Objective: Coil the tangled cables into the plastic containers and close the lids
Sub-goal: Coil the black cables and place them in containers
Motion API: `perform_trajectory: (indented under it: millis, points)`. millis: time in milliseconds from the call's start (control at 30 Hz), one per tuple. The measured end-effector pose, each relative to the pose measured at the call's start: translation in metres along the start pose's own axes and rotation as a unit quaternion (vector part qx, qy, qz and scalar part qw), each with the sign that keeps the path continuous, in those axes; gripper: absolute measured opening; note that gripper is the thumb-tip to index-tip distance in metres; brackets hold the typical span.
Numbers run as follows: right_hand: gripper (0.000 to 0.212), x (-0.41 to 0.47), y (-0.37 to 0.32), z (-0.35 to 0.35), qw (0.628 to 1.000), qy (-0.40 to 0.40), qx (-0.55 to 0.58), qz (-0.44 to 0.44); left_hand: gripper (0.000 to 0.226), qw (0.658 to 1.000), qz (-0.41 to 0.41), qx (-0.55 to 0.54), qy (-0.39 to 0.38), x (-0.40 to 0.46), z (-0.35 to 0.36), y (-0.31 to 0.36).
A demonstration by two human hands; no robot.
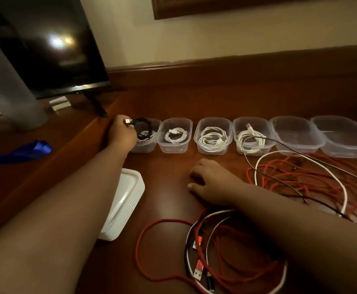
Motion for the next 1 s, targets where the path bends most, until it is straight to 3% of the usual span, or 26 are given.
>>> perform_trajectory:
  millis: [167,267,367,467,633,700,833,933,1000]
  points:
    - [0.046,0.0,0.003,0.008,0.998,0.026,0.046,-0.019,0.039,0.971,0.079,0.224,-0.03,0.009,0.012,0.005]
    - [0.047,0.001,0.005,0.007,0.998,0.022,0.053,-0.02,0.038,0.947,0.083,0.299,-0.078,0.017,0.017,0.001]
    - [0.046,0.001,0.005,0.007,0.998,0.019,0.058,-0.015,0.034,0.934,0.079,0.328,-0.12,0.019,0.017,0.0]
    - [0.039,0.001,0.003,0.001,0.998,-0.009,0.068,-0.006,0.032,0.925,0.097,0.35,-0.112,0.012,0.011,0.006]
    - [0.026,-0.018,-0.004,-0.027,0.986,-0.104,0.121,0.045,0.026,0.915,0.217,0.317,-0.121,-0.045,0.0,0.035]
    - [0.025,-0.035,-0.01,-0.037,0.99,-0.115,0.062,0.045,0.018,0.908,0.257,0.284,-0.167,-0.084,0.0,0.045]
    - [0.028,-0.075,-0.017,-0.047,0.996,-0.07,-0.029,0.054,0.023,0.852,0.28,0.28,-0.341,-0.17,0.007,0.047]
    - [0.024,-0.11,-0.021,-0.051,0.997,-0.021,-0.02,0.07,0.024,0.821,0.262,0.328,-0.388,-0.214,0.011,0.036]
    - [0.022,-0.134,-0.025,-0.051,0.997,-0.01,-0.024,0.073,0.019,0.827,0.24,0.336,-0.382,-0.229,0.011,0.029]
Point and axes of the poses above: each hand's wrist, its own x-axis towards the middle knuckle, its own z-axis out of the palm, y = z × x, the point moved 3 cm from there along x, towards the middle knuckle, and after that the axes turned 3 degrees about -y, right-handed, at the moved point
